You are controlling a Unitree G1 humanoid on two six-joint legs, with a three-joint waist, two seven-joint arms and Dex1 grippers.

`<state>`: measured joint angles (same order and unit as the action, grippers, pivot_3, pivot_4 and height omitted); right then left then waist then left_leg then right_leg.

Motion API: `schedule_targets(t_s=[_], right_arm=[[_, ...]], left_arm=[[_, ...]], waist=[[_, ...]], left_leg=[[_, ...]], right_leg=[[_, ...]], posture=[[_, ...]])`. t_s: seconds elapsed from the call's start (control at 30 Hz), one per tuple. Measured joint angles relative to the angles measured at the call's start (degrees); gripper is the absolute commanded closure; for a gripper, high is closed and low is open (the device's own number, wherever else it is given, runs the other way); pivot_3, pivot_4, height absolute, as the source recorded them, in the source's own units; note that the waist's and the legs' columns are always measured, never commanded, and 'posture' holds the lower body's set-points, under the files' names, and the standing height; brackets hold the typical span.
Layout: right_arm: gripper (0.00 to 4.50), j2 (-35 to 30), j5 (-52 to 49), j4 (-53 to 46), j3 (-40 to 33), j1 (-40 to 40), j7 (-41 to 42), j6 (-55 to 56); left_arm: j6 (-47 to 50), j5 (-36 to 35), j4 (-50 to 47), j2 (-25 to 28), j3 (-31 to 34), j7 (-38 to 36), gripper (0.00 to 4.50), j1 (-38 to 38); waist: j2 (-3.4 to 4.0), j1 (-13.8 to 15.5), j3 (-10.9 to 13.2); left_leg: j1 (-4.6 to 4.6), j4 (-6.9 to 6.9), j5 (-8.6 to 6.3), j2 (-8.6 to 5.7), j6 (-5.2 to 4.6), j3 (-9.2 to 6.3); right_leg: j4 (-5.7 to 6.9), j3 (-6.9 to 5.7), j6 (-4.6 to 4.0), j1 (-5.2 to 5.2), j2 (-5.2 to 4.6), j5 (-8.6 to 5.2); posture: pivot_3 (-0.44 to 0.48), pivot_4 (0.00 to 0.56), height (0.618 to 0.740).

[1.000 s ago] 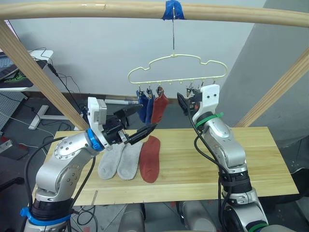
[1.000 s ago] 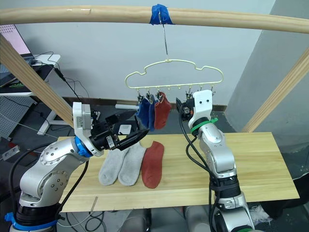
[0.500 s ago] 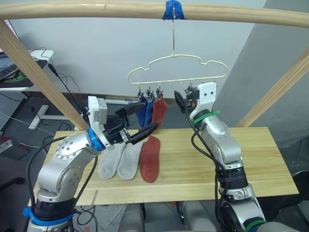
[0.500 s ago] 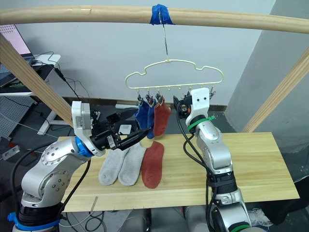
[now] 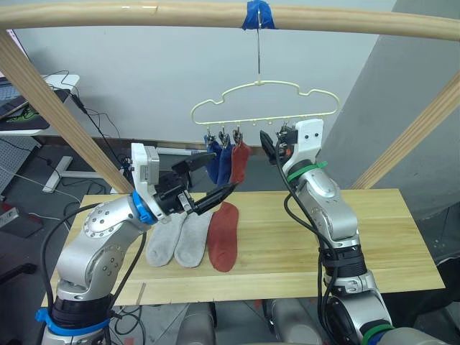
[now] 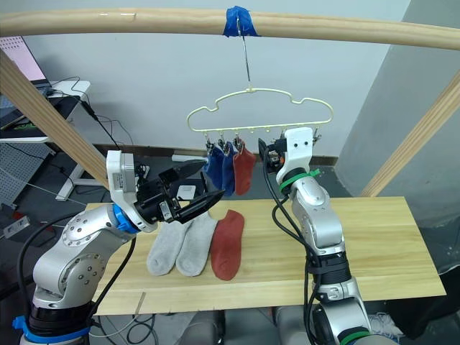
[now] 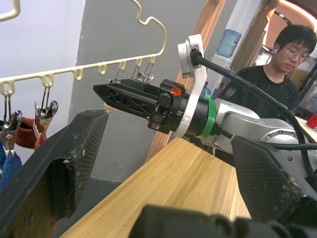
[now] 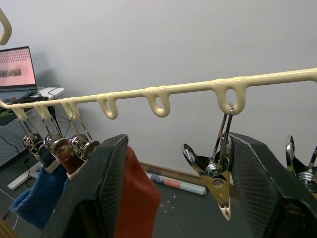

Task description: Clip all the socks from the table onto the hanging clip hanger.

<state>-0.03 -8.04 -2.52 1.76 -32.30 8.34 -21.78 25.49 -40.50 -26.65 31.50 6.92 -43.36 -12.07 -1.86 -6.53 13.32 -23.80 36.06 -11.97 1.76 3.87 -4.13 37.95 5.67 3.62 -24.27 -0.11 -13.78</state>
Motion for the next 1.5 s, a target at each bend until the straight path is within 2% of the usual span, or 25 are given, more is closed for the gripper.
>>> schedule_targets(t_s=[0.37, 0.47, 0.67, 0.77, 1.03, 1.13, 1.2, 1.23, 1.37, 1.5], right_arm=[[1.34, 0.08, -0.01, 0.0, -0.01, -0.03, 0.09, 0.0], [1.9, 0.08, -0.02, 0.0, -0.05, -0.03, 0.1, 0.0], [3.9, 0.1, -0.07, 0.0, -0.69, -0.03, -0.03, 0.0], [4.47, 0.2, -0.24, 0.0, -0.77, -0.03, -0.1, 0.0], [4.47, 0.43, -2.23, 0.0, -2.4, -0.42, -0.28, -0.97], [4.47, -2.07, -3.96, -0.12, -2.17, -0.9, 2.98, -3.99], [4.47, -5.19, -4.93, -1.22, -2.05, -1.0, 5.77, -6.37], [4.47, -5.5, -5.02, -1.52, -2.07, -1.0, 6.14, -6.65], [4.47, -7.1, -6.47, -3.72, -2.04, -0.89, 7.86, -8.97], [4.47, -7.38, -6.7, -5.1, -1.91, -0.73, 7.61, -10.39]], left_arm=[[0.0, 0.0, 0.0, -0.2, 0.0, 0.07, 0.0, 0.0], [0.0, 0.0, 0.0, -0.23, 0.0, 0.11, 0.0, 0.0], [0.0, 0.0, -0.03, -0.34, 0.0, 0.24, 0.0, 0.01], [0.0, 0.0, -0.05, -0.47, 0.0, 0.32, 0.0, 0.01], [-0.03, 1.22, -0.04, -0.44, -0.29, 0.5, 0.0, 1.2], [-0.4, 8.75, 3.96, 2.15, -5.69, 1.22, 0.0, 4.01], [-1.3, 15.8, 13.28, 1.38, -11.41, 1.65, 0.0, 4.12], [-1.47, 16.92, 14.97, 1.1, -12.35, 1.63, 0.0, 4.18], [-10.86, 28.95, 27.92, -0.52, -20.96, 1.35, 0.0, -0.23], [-19.02, 36.53, 39.61, -3.09, -24.16, 2.46, 0.0, -4.91]], waist=[[0.0, 0.0, 0.0], [0.0, 0.0, 0.0], [0.0, 0.0, 0.0], [0.0, 0.0, 0.0], [0.0, 0.0, 0.0], [0.08, -0.02, -0.03], [0.09, -0.01, -0.03], [0.09, -0.02, -0.03], [0.1, -0.03, -0.04], [0.1, -0.3, -0.04]], left_leg=[[0.0, 0.0, 0.0, 0.0, 0.0, 0.0], [0.0, 0.0, 0.0, 0.0, 0.0, 0.0], [0.0, 0.0, 0.0, 0.0, 0.0, 0.0], [0.0, 0.0, 0.0, 0.0, 0.0, 0.0], [0.0, 0.0, 0.0, 0.0, 0.0, 0.0], [0.04, 0.0, 0.0, -0.02, 0.0, 0.01], [0.03, 0.01, 0.01, -0.02, -0.02, 0.0], [0.03, 0.01, 0.01, -0.01, -0.02, 0.0], [0.03, 0.01, 0.02, -0.01, -0.03, 0.0], [0.02, 0.01, 0.02, -0.01, -0.04, 0.0]], right_leg=[[0.01, 0.0, -0.01, 0.0, 0.0, 0.01], [0.01, 0.0, -0.01, 0.0, 0.0, 0.01], [0.01, 0.0, -0.01, 0.0, 0.0, 0.01], [0.01, 0.0, -0.01, 0.0, 0.0, 0.01], [0.01, 0.0, -0.01, 0.0, 0.0, 0.01], [0.01, 0.02, -0.01, 0.02, 0.0, 0.0], [0.01, -0.02, 0.18, 0.02, 0.02, -0.12], [0.01, -0.01, 0.2, 0.01, 0.02, -0.13], [0.02, 0.0, 0.14, 0.01, 0.03, -0.09], [0.02, 0.0, -0.02, 0.0, 0.03, 0.01]], posture=[[-0.065, 0.185, 0.74], [-0.064, 0.186, 0.74], [-0.066, 0.187, 0.74], [-0.066, 0.188, 0.74], [-0.077, 0.19, 0.74], [-0.095, 0.19, 0.74], [-0.104, 0.189, 0.74], [-0.112, 0.187, 0.74], [-0.141, 0.186, 0.74], [-0.167, 0.186, 0.74]])
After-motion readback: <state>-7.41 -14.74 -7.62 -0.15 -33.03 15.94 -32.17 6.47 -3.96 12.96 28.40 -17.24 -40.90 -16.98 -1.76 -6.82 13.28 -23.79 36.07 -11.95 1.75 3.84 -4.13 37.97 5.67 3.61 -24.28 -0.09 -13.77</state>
